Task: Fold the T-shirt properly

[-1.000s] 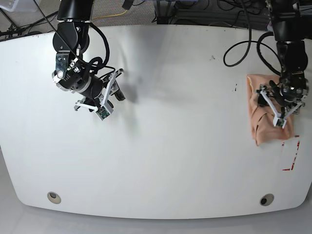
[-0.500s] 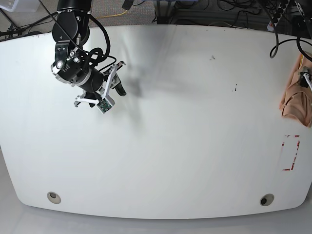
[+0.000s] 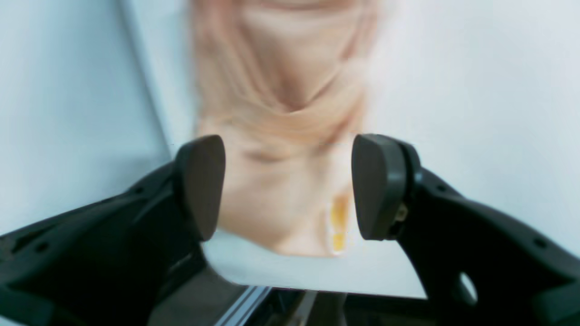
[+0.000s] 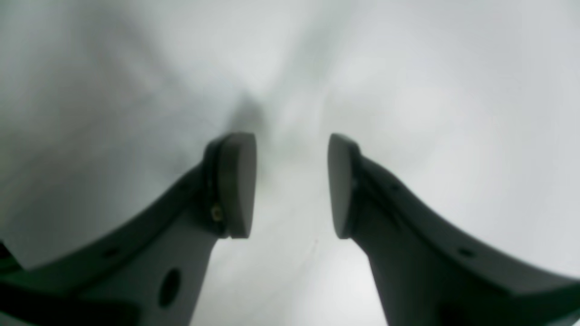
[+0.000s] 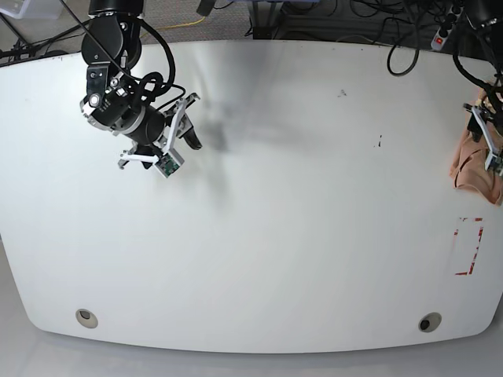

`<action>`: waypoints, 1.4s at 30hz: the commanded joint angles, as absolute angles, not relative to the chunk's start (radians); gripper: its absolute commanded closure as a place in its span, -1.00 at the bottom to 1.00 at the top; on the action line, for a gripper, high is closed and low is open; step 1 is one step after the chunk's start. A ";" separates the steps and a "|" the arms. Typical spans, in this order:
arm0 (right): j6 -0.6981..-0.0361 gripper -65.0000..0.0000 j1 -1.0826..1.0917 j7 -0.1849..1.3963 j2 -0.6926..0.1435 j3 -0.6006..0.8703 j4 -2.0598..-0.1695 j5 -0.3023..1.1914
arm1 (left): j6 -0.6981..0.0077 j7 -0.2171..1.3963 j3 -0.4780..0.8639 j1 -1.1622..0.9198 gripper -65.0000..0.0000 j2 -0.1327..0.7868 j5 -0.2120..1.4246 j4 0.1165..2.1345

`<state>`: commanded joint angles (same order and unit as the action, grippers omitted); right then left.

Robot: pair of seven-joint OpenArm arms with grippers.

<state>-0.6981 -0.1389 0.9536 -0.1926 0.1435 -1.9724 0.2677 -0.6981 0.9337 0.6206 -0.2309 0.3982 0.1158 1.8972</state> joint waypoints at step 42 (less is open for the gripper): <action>-0.598 0.26 -0.881 0.061 -0.189 0.360 -1.804 0.303 | 0.002 0.051 0.105 -1.153 -0.24 -0.035 0.042 1.969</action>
<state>-0.5976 -0.8815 0.0606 -0.1895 0.3598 -1.8036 0.3030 0.0023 0.0514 0.1051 -1.1531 -0.0345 0.0422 1.9693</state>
